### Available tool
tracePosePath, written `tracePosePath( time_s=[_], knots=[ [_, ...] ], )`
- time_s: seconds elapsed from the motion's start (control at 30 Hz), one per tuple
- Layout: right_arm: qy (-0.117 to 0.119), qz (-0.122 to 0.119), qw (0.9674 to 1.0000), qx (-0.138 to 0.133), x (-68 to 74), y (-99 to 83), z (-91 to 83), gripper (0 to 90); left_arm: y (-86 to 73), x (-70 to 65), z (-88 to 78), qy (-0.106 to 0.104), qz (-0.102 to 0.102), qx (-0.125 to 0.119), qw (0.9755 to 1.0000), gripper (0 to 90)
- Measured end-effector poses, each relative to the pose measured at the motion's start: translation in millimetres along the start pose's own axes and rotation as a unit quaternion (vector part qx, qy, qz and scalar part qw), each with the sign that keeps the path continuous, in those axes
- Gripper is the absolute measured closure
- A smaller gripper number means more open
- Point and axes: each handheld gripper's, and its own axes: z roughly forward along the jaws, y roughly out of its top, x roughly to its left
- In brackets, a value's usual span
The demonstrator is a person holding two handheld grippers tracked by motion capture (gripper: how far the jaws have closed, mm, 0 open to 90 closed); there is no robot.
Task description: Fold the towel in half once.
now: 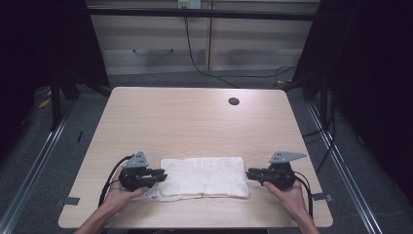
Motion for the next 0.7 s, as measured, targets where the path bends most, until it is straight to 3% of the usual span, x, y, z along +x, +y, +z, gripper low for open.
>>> tracePosePath(
  time_s=[0.07, 0.13, 0.2, 0.4, 0.53, 0.7],
  knots=[
    [-0.005, -0.002, 1.0, 0.001, -7.6, 10.2, 6.3, 77.6, 5.3, 7.1, 8.2, -0.003, -0.009, 0.004, 0.9999, 74.5],
    [-0.009, -0.004, 1.0, 0.0, -15.4, 20.5, 14.7, 78.9, 10.2, 12.9, 16.6, 0.007, -0.01, 0.008, 0.9999, 75.3],
    [-0.012, -0.003, 0.9999, 0.003, -24.2, 29.4, 25.0, 78.6, 12.7, 19.0, 22.8, 0.0, -0.023, 0.013, 0.9997, 76.7],
    [-0.012, 0.007, 0.9996, 0.024, -45.3, 39.9, 57.7, 73.8, 9.8, 22.6, 32.6, 0.029, -0.012, 0.035, 0.9989, 77.1],
    [-0.017, 0.007, 0.9988, 0.045, -47.6, 36.2, 70.8, 68.2, 9.3, 25.1, 33.4, 0.034, -0.012, 0.029, 0.9989, 77.8],
    [-0.02, 0.0, 0.9981, 0.058, -45.5, 32.6, 74.9, 68.2, 8.9, 27.9, 34.2, 0.039, -0.011, 0.024, 0.9989, 77.8]
  ],
)
